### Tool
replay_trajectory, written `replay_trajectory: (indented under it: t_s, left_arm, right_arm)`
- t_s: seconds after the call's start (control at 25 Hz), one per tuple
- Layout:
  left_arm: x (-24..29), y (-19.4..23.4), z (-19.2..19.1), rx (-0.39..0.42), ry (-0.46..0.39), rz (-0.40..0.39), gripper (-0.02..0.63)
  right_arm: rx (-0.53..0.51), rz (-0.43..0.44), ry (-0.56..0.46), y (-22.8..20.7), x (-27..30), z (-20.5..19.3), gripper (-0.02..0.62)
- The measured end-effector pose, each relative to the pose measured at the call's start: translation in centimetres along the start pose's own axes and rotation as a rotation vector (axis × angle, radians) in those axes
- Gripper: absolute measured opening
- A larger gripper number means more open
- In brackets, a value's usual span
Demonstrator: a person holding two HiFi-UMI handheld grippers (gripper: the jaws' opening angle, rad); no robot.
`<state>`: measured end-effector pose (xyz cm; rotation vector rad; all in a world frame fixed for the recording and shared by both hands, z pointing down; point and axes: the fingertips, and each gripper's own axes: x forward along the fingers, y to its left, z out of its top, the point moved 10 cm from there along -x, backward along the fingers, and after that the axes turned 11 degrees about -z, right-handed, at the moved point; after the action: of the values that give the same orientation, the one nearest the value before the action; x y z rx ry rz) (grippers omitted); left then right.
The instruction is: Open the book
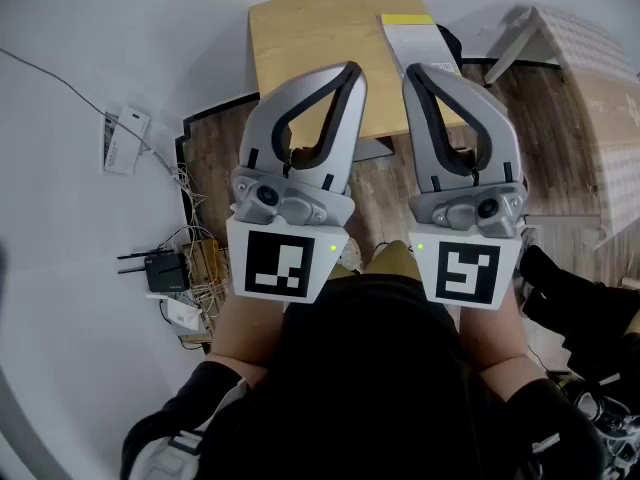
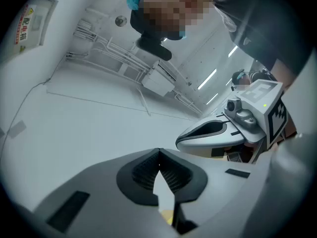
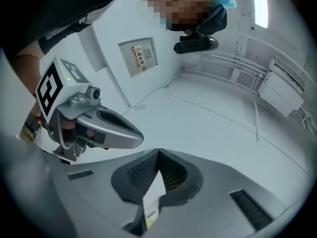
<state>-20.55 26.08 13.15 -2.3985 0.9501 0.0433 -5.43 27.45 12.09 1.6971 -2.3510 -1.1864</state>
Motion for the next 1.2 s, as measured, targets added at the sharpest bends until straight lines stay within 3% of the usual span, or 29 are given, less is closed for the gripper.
replay_trajectory:
  t_s: [1.2]
  left_arm:
    - [-1.2, 0.3, 0.0, 0.0, -0.005, -0.007, 0.009]
  right_arm:
    - [0.01, -0.019, -0.001, 1.0, -0.5, 0.8, 0.029]
